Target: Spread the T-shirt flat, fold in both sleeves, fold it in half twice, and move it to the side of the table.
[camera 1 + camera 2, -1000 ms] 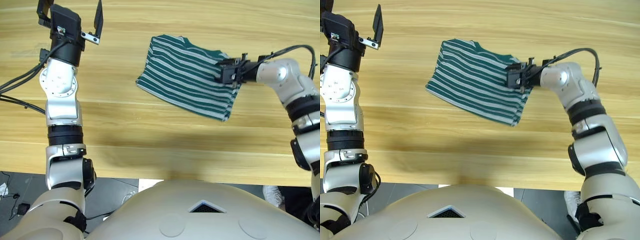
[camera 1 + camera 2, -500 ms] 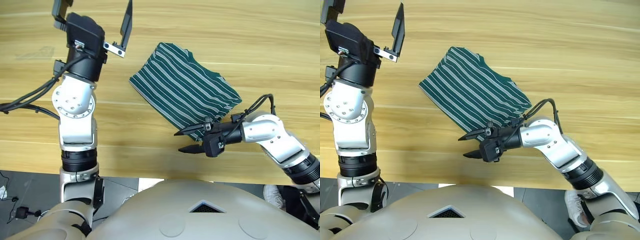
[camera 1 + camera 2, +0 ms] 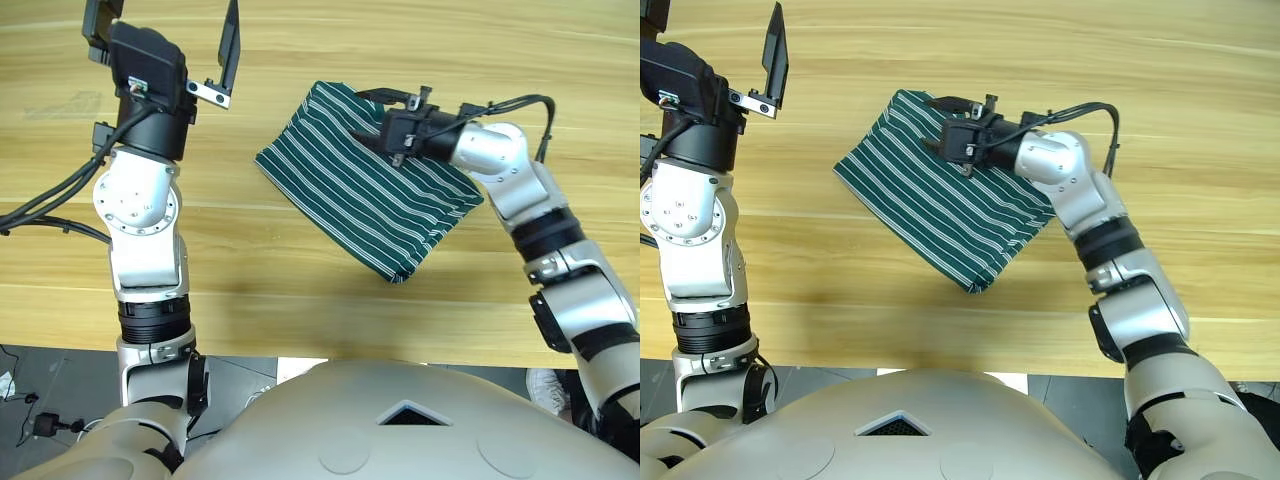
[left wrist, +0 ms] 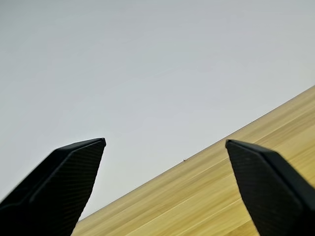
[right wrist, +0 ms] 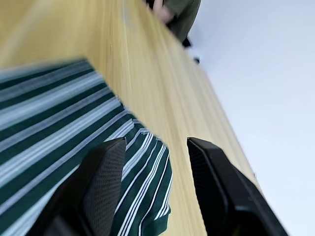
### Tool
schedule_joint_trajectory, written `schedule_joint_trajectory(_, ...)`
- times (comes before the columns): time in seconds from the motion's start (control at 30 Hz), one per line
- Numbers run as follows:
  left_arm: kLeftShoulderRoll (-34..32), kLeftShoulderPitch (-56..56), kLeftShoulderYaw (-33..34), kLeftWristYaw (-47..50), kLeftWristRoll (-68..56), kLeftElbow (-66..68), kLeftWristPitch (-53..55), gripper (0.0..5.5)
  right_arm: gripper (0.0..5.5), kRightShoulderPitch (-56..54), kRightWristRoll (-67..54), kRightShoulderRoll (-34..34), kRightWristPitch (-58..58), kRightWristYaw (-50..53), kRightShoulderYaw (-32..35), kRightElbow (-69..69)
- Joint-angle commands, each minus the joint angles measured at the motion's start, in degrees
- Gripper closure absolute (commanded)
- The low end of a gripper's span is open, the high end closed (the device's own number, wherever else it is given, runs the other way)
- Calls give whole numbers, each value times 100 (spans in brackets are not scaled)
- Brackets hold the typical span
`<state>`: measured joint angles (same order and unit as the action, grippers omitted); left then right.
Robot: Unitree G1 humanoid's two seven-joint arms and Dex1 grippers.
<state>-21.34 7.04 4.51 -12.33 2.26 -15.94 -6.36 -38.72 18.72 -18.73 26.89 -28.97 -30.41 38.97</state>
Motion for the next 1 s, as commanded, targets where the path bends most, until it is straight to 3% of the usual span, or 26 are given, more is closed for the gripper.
schedule_joint_trajectory(0.03,54,100,-106,10,125,51,-16,97,320,-1220,1522,875,19,1328,-963,2444)
schedule_joint_trajectory(0.23,164,18,-287,-7,141,25,-63,97,320,-1647,2700,937,-1312,2539,-1649,3908)
schedule_joint_trajectory(0.47,289,-61,-462,39,269,12,-94,97,320,-1256,2756,114,-1801,2428,-1483,4052)
schedule_joint_trajectory(0.77,346,-19,-552,15,340,67,-109,97,320,-103,1996,-418,-74,1437,-1036,2405)
schedule_joint_trajectory(1.0,365,-58,-651,-34,359,47,-153,97,320,699,1688,-602,-349,1048,-869,640)
